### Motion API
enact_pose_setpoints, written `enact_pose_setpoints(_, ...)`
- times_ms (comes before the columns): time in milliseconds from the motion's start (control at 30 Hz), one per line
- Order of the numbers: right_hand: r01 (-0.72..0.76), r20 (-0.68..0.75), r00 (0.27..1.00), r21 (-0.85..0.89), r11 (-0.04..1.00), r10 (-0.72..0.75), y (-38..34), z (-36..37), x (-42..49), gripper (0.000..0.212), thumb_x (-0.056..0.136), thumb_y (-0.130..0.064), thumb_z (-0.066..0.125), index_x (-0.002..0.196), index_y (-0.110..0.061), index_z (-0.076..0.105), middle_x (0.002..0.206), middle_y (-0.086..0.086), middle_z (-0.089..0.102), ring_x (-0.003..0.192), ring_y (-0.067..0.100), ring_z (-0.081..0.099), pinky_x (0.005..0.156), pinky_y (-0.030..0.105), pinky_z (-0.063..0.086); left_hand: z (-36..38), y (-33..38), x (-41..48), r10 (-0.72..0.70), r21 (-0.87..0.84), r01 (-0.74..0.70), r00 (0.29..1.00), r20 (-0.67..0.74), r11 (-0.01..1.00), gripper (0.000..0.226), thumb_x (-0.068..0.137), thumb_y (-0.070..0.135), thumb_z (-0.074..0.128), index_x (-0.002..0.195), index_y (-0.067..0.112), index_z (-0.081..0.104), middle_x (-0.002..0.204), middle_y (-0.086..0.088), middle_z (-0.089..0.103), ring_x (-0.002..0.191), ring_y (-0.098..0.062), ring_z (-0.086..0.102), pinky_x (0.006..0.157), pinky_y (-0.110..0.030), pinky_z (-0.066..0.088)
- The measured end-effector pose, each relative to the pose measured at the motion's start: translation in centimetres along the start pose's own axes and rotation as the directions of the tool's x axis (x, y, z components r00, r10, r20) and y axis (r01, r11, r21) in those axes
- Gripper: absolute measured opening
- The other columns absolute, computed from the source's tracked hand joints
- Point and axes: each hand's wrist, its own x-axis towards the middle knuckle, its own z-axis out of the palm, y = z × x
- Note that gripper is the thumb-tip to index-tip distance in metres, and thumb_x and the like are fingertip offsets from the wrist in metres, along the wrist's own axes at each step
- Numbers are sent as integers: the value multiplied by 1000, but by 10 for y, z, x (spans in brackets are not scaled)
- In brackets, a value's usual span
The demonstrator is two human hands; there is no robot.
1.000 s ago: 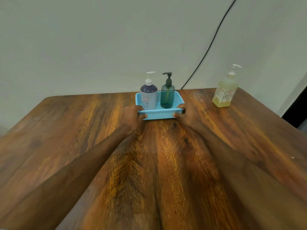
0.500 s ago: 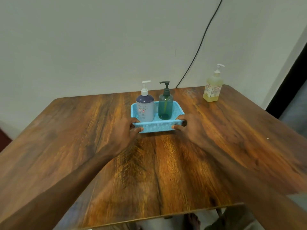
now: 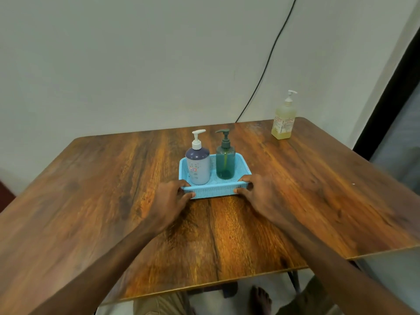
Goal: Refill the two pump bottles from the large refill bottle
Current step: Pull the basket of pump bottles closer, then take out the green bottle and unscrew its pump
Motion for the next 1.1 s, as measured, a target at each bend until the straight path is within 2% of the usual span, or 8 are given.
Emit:
enact_pose_setpoints(267,-11,11,1000,-32,999,11,8,20,4,39,90,-48,66,122,-27,64,120,-2,69,99,7,62,79,22,56,11,-8,5,-37,52,39,999,-25,998,36,94,35,72,126,19,68,128,-3,70,97,-8,68,68,-9,53)
enact_pose_setpoints(367,-54,7,999,-17,998,54,-1,17,4,64,85,-57,68,139,-27,52,143,2,47,127,17,47,98,25,40,18,-14,4,-1,139,11,998,-69,990,46,92,48,70,131,26,58,142,-4,58,121,-19,61,94,-34,57)
enact_pose_setpoints(433,-69,-49,996,12,998,69,-9,12,10,70,80,-64,68,138,-28,50,151,2,38,137,20,38,108,33,35,22,-9,0,33,195,-12,994,-103,981,55,91,52,68,137,28,51,153,-6,45,139,-27,45,108,-48,49)
enact_pose_setpoints(500,-75,-106,991,120,990,88,-15,7,23,66,81,-64,68,134,-28,51,144,-3,45,131,16,44,101,26,38,25,2,0,110,192,-85,986,-126,978,54,92,47,70,137,26,51,156,-6,40,144,-28,37,114,-48,44)
enact_pose_setpoints(600,-84,-127,985,231,969,116,-25,3,51,61,86,-48,72,136,-21,49,127,-7,53,110,6,50,80,12,36,29,23,7,225,182,-212,973,-57,960,42,96,37,68,133,22,56,147,-4,52,138,-23,46,111,-44,48)
enact_pose_setpoints(700,-108,-119,983,240,965,139,-31,8,81,74,81,-45,79,140,-18,44,142,4,53,122,17,53,93,23,41,36,36,19,239,181,-243,970,42,953,36,101,31,62,135,20,57,138,-4,61,129,-21,54,105,-39,51)
enact_pose_setpoints(833,-126,-87,985,216,968,148,-30,24,107,67,72,-48,84,125,-23,52,126,-1,62,112,18,61,96,32,50,50,35,27,228,259,-252,966,121,932,30,105,28,54,132,16,62,124,-7,70,110,-21,64,94,-38,56)
enact_pose_setpoints(1100,-84,-169,974,343,936,149,-34,-7,87,64,71,-41,87,125,-20,60,124,-3,65,106,14,62,87,22,48,59,26,28,259,284,-270,963,78,920,32,105,31,53,133,18,60,125,-4,70,111,-19,65,99,-38,52)
